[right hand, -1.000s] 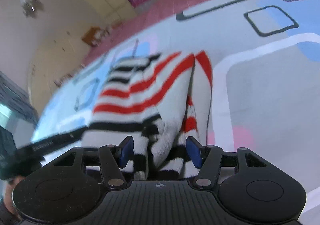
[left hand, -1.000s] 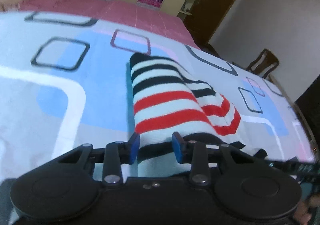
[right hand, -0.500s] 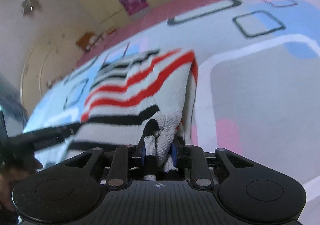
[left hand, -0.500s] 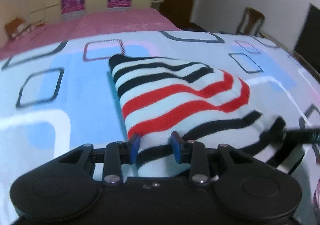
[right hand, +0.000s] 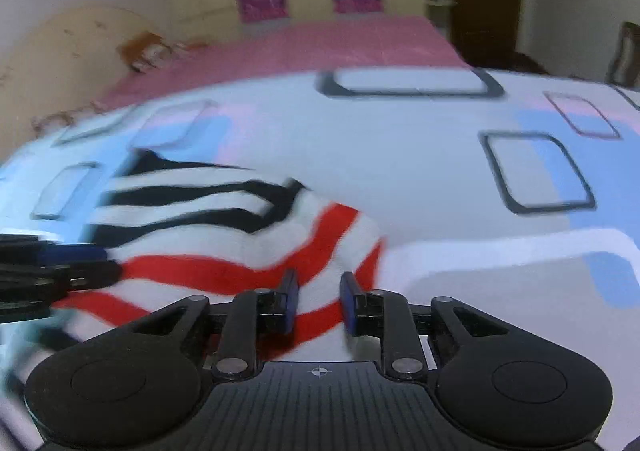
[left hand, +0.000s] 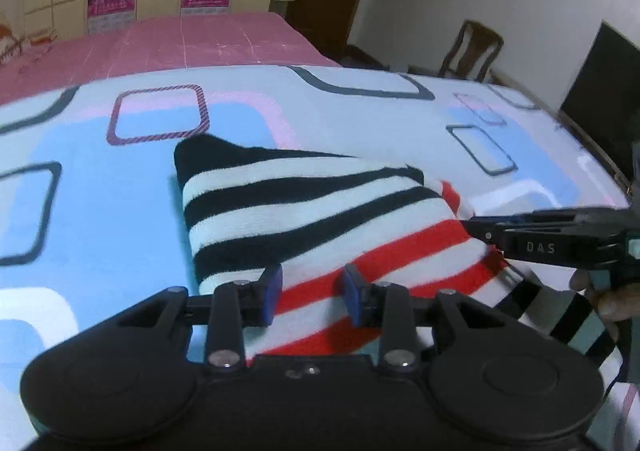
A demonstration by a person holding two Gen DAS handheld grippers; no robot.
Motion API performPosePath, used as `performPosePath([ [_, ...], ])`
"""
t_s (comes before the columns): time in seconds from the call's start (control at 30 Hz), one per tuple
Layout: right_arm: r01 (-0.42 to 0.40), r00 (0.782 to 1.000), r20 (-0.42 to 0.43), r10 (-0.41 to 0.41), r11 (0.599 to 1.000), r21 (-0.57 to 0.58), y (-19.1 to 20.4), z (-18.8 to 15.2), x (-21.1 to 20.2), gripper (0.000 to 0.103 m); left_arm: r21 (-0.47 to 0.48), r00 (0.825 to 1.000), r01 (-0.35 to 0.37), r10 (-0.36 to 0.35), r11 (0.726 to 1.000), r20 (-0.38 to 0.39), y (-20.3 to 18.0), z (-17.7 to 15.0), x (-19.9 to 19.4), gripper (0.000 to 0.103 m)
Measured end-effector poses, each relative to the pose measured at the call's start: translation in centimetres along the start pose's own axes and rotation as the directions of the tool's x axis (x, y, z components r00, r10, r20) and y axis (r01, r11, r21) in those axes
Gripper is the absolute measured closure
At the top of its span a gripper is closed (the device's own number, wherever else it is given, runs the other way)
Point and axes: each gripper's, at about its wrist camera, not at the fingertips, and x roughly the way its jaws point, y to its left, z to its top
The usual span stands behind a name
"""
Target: Fold small clothes
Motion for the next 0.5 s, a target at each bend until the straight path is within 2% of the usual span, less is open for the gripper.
performPosePath([
  [0.07,-0.026,1.000,-0.008,0.026,1.000,0.018,-0.7,0.1,-0.2,0.083,0.032,1.000,-0.016,0.016,0.999,-0.005,-0.5,0.0,-0.1,0.070],
  [0.17,-0.020,1.000,-0.004,0.020,1.000,-0.011,-0.5,-0.2,-0.9,0.083,0.062,0.999,-0.042,0.043,0.997,-0.004,-1.0,0.1,-0.6,0.070],
  [0.27,-0.023,0.999,0.046,0.023,1.000,-0.004,0.0,-0.2,-3.5,0.083,0.104,0.996,-0.082,0.079,0.991,0.032,-2.1,0.1,-2.5,0.070],
  [0.37,-0.065,0.994,0.081,0.068,0.997,-0.033,1.0,-1.2,-6.8,0.083,0.128,0.994,-0.081,0.071,0.988,0.085,-3.2,-1.0,-5.7,0.070],
  [0.5,-0.126,0.988,0.080,0.133,0.989,-0.080,2.7,-2.9,-10.4,0.083,0.113,0.994,-0.054,0.042,0.992,0.101,-4.4,-3.6,-9.2,0.070],
])
